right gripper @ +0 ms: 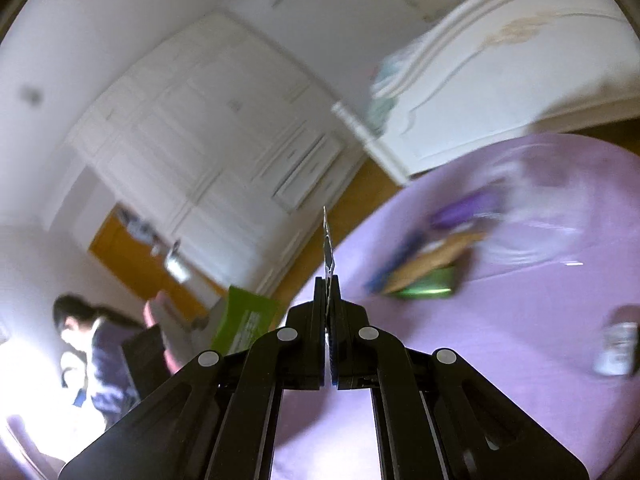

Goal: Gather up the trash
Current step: 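Carry the green packet and black card to the bin and open both tools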

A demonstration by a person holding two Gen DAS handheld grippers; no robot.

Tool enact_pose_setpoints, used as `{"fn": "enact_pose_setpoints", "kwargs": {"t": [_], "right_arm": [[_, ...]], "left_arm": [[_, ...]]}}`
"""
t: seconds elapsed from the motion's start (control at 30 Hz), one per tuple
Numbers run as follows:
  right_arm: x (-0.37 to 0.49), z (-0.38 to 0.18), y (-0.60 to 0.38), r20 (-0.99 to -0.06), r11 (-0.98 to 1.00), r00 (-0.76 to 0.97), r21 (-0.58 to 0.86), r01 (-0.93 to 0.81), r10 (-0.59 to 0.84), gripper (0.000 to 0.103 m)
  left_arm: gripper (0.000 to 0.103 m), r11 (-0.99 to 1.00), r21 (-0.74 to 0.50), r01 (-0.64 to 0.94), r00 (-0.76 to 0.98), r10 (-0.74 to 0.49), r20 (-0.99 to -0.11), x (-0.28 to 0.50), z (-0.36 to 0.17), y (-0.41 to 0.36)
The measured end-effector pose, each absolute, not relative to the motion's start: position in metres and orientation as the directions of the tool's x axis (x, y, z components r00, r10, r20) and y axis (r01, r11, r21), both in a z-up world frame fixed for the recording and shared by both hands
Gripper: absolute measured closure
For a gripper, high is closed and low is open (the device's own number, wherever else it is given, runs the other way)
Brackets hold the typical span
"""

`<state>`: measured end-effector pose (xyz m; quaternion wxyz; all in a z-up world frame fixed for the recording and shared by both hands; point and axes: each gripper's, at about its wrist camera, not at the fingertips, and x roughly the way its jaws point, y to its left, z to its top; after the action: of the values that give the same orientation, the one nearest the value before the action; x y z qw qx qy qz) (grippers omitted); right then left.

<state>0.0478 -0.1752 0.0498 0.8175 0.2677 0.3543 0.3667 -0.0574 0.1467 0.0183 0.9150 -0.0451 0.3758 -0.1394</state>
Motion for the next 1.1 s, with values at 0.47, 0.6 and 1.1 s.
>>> {"fn": "enact_pose_setpoints", "kwargs": {"t": [0.47,0.6,1.1], "right_arm": [[0.06,0.038,0.05,-0.549,0.548,0.174,0.649,-0.527,0.817,0.1],[0.07,0.019,0.1,-0.587,0.558,0.128,0.646,-0.521,0.799,0.1],[0.093,-0.028,0.17,-0.663,0.615,0.088,0.626,-0.479,0.743,0.1]], "left_arm": [[0.099,0.974,-0.22,-0.053,0.732,-0.112,-0.672,-0.082,-0.015,0.269],[0.099,0.965,-0.245,-0.089,0.722,-0.107,-0.684,-0.076,-0.028,0.289],[0.098,0.952,-0.285,-0.109,0.692,-0.133,-0.71,-0.044,-0.05,0.307]]}}
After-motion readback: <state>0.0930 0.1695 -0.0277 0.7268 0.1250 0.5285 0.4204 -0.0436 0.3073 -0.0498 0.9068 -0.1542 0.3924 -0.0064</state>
